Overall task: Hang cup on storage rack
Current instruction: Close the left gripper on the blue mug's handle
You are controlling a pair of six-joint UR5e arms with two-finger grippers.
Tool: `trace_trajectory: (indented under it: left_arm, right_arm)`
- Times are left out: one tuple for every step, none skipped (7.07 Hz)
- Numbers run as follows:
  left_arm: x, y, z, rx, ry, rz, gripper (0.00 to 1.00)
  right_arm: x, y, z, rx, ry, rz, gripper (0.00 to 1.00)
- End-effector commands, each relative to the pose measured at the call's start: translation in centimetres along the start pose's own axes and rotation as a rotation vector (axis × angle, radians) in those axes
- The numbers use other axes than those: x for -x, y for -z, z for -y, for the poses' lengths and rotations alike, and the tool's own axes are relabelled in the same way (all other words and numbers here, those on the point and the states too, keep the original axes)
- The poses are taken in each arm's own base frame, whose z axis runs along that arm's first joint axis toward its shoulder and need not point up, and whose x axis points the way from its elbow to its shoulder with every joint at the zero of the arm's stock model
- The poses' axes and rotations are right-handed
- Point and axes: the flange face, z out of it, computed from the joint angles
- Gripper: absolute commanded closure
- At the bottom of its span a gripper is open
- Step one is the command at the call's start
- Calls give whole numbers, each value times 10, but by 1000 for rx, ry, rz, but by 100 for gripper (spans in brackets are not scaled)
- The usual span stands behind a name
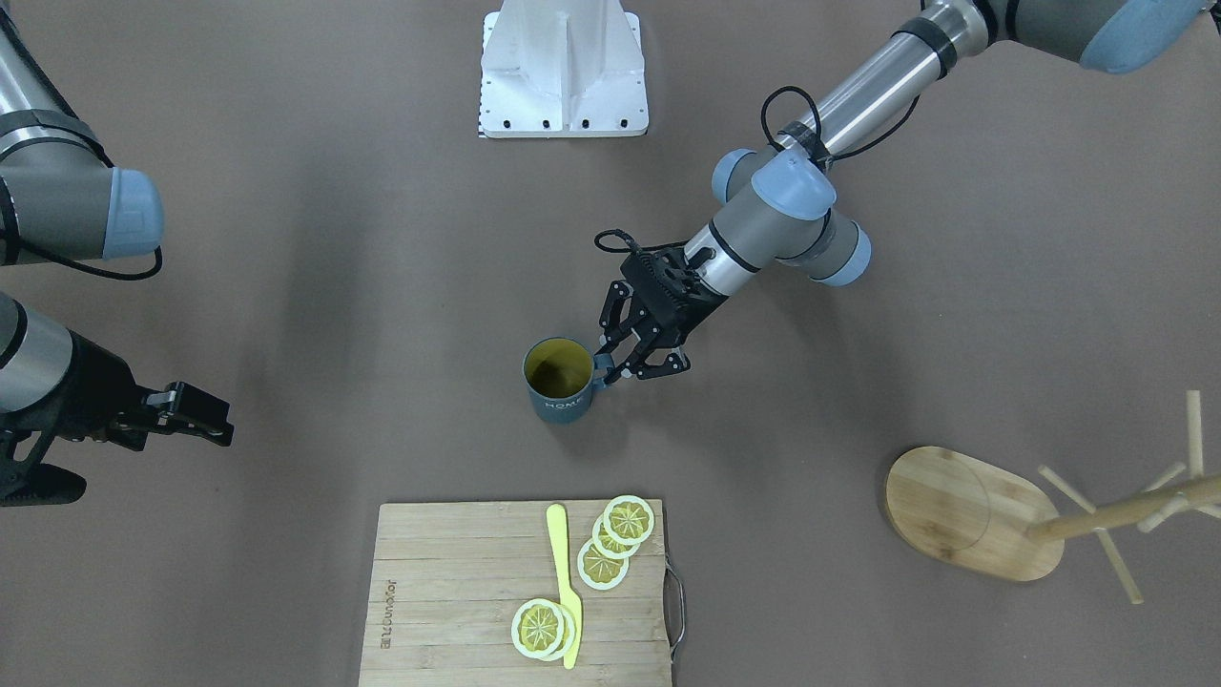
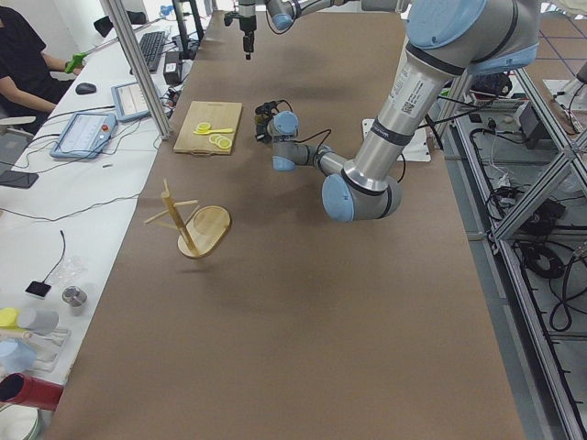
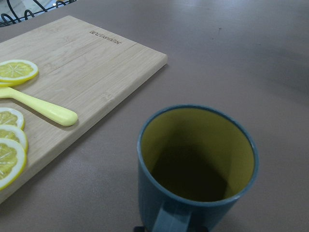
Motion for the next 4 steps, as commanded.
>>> trace_trajectory:
  left_arm:
    - [1, 3, -3, 1, 82, -1, 100]
    - [-2, 7, 3, -13, 94, -6, 100]
    - [-7, 14, 13, -35, 163, -18, 100]
    - [-14, 31, 27, -72, 210, -37, 100]
  right_arm:
    - [1, -1, 0, 1, 1, 0, 0]
    - [1, -1, 0, 1, 1, 0, 0]
    - [0, 1, 0, -1, 1, 1, 0]
    - [0, 1, -1, 0, 1, 2, 0]
